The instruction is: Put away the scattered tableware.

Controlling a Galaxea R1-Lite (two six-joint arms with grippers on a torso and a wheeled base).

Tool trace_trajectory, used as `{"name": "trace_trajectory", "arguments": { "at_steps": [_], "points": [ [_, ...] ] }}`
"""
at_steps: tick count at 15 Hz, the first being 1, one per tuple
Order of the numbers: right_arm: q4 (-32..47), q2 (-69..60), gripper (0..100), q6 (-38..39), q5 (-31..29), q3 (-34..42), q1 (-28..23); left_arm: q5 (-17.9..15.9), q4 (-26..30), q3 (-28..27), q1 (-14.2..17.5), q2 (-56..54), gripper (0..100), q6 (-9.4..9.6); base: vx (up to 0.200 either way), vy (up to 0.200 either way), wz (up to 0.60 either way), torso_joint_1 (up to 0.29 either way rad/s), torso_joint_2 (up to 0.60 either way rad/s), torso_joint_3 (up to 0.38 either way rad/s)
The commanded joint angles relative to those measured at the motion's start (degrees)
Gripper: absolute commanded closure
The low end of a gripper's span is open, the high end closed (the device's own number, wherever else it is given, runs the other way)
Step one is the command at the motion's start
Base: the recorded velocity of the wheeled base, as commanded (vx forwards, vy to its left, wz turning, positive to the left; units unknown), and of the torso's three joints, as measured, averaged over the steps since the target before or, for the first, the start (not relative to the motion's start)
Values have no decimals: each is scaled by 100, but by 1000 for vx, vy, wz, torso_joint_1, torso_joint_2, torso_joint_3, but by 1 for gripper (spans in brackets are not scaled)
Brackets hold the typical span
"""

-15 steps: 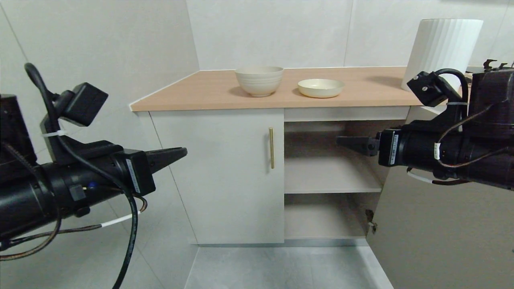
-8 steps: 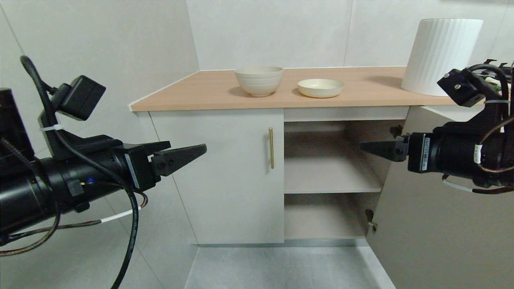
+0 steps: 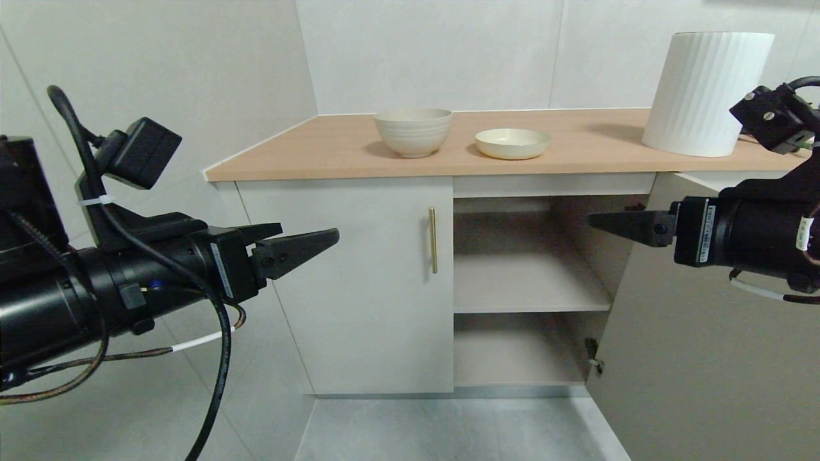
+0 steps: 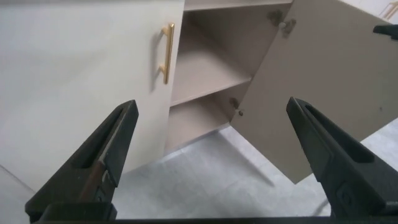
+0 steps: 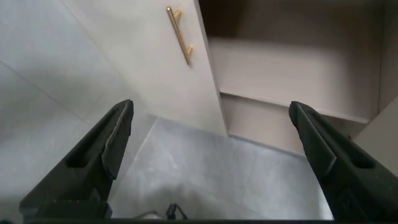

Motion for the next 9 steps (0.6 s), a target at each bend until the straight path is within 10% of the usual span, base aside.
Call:
{"name": "trace_trajectory", "arguments": {
  "at_steps": [1, 9],
  "points": [
    [175, -105, 0, 1, 20, -105, 4, 0, 5, -5, 4, 52, 0, -1, 200, 0, 0, 7, 2, -2],
    [227, -281, 0, 1, 55, -61, 4, -44, 5, -5, 4, 113, 0, -10, 200, 0, 0, 3, 2, -1]
  ]
}}
